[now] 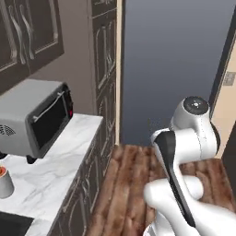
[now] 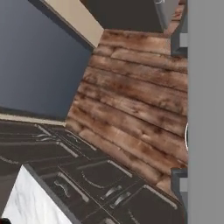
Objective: Restock the sink supplies by placing the sponge and soap dispenser on the counter and next to the sink. Make sure the soap dispenser is upright.
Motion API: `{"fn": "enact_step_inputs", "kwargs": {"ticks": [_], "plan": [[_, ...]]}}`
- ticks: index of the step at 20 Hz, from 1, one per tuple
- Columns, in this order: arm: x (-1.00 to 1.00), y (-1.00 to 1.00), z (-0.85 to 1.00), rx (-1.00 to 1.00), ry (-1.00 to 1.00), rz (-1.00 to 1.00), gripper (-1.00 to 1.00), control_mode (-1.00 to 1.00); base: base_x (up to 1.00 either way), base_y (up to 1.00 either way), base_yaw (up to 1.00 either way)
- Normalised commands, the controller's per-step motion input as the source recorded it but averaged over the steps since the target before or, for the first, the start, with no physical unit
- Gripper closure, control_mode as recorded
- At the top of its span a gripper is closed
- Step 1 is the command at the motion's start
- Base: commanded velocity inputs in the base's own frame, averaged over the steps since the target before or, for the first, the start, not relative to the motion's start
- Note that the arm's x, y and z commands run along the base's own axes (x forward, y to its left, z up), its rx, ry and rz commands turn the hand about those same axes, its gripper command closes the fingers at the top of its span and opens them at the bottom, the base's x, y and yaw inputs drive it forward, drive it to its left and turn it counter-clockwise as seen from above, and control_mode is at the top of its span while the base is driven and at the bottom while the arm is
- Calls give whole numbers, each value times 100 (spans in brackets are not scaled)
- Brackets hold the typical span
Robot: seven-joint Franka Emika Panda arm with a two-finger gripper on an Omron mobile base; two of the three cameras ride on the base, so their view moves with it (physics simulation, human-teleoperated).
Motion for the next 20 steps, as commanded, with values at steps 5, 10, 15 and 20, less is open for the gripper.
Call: {"fn": "enact_step_inputs", "kwargs": {"ticks": [5,10,15,20], "plan": [[0,0,0,0,0,0,-100,100,-2,0,-100],[0,0,0,0,0,0,-100,100,0,0,-100],[0,0,0,0,0,0,-100,100,0,-9,-95],[0,0,0,0,0,0,-100,100,5,-36,-85]]}}
